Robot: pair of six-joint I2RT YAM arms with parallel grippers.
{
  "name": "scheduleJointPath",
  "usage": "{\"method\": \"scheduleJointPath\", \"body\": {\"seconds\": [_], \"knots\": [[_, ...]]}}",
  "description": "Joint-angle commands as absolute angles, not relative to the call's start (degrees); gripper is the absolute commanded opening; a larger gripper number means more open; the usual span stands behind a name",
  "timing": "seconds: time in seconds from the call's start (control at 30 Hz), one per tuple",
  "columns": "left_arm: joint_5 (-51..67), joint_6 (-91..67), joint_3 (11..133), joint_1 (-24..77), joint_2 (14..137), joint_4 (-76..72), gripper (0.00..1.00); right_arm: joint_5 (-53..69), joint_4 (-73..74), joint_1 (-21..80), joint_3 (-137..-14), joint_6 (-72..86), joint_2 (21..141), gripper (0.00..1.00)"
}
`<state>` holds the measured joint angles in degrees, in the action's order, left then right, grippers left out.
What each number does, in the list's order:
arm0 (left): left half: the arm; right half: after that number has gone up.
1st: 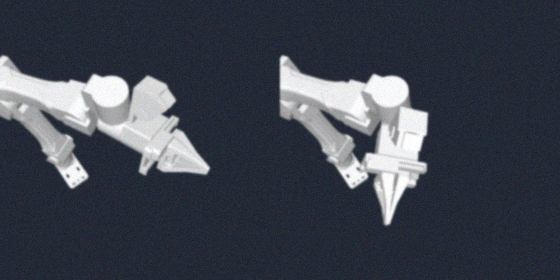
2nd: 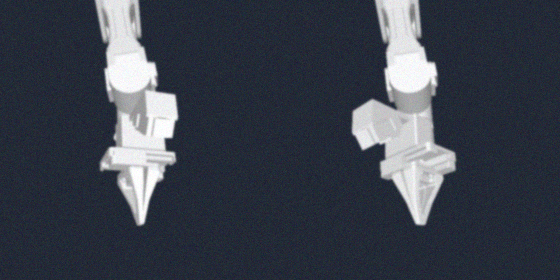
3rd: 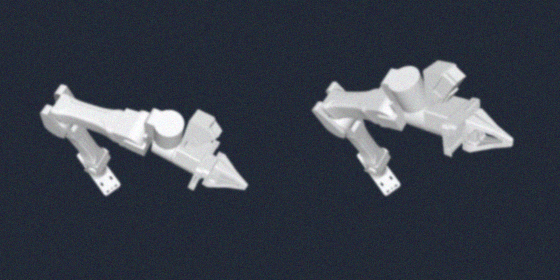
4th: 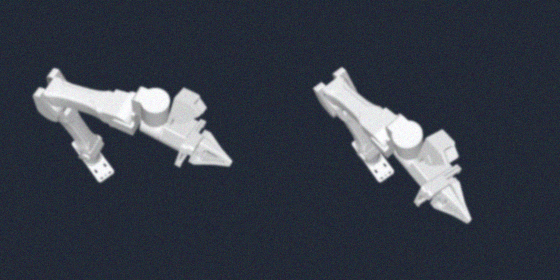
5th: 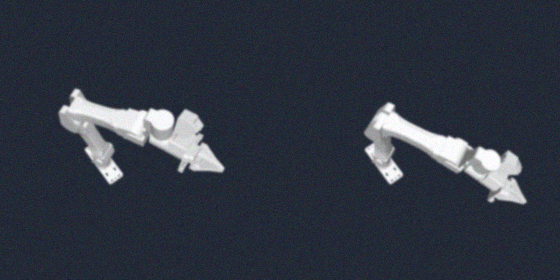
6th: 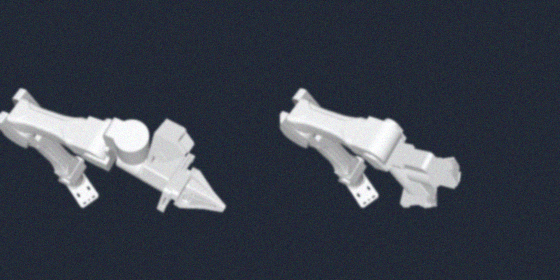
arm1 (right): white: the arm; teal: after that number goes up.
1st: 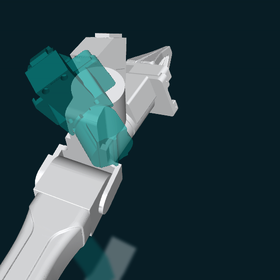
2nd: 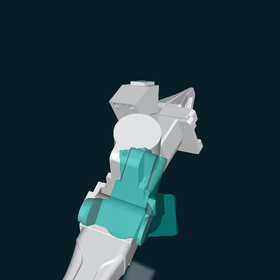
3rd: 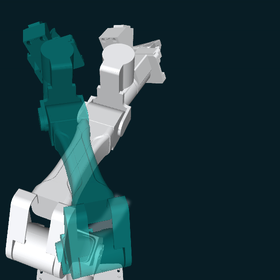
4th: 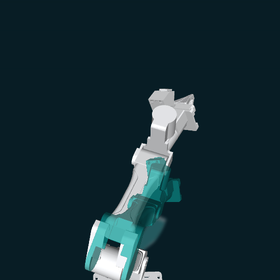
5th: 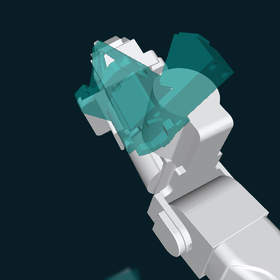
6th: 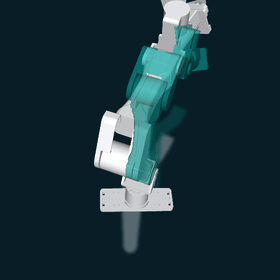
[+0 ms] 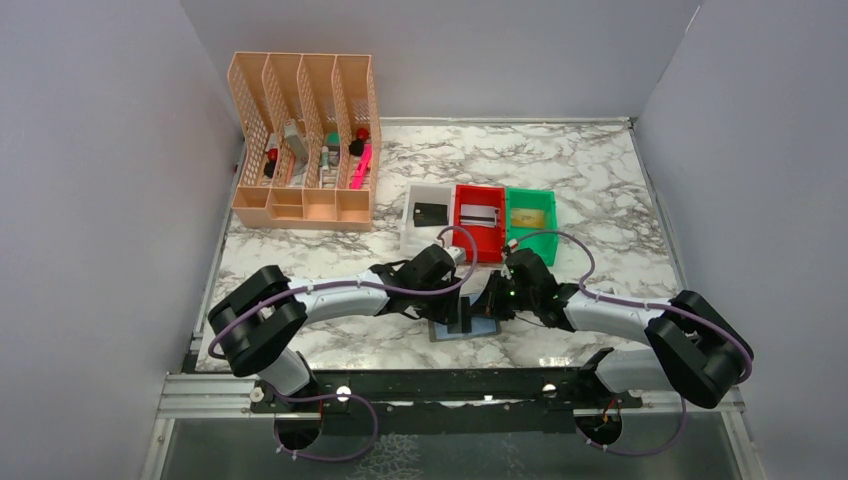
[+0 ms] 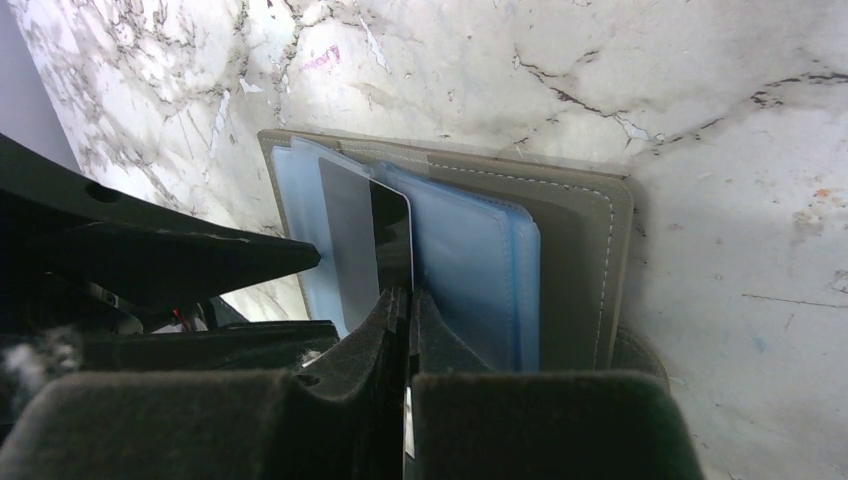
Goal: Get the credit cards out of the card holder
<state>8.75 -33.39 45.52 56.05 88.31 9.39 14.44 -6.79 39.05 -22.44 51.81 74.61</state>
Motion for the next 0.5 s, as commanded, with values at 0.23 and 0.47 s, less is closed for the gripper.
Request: {"method": "scheduleJointPath", "body": {"seconds": [0.23, 0.47], "knots": [[9.8, -33.6, 44.0, 56.6, 89.9, 9.7, 0.35, 14.2, -8.7, 39.2, -20.7, 51.6, 73.8, 0.11], [9.8, -33.5, 43.9, 56.7, 90.7, 9.8, 0.31, 15.6, -12.2, 39.2, -19.1, 54.0, 74.4, 0.3]]}}
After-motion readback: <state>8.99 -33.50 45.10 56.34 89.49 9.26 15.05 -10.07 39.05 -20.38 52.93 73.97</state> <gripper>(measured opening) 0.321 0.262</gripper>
